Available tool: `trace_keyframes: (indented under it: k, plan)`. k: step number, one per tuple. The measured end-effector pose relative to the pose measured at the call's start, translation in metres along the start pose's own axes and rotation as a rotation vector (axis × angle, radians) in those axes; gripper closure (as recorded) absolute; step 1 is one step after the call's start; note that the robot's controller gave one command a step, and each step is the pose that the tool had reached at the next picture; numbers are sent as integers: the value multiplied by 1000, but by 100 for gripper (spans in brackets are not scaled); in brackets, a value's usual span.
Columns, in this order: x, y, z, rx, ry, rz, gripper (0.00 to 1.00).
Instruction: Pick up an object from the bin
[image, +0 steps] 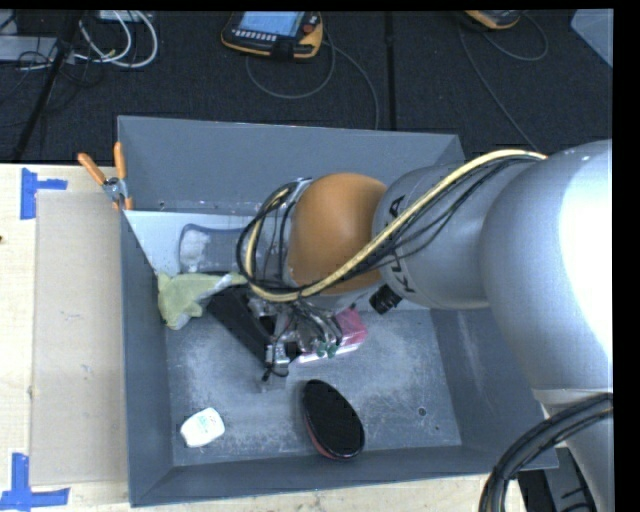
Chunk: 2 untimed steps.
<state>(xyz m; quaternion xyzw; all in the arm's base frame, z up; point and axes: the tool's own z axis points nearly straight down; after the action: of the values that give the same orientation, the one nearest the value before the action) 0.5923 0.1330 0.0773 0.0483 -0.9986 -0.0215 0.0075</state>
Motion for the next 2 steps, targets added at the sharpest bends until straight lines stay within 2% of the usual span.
trace_keyframes:
  k: [1,2]
  plan:
    - [-9,-42,-11,6,-22,24,0]
    - [3,-57,-3,-5,-26,218,100]
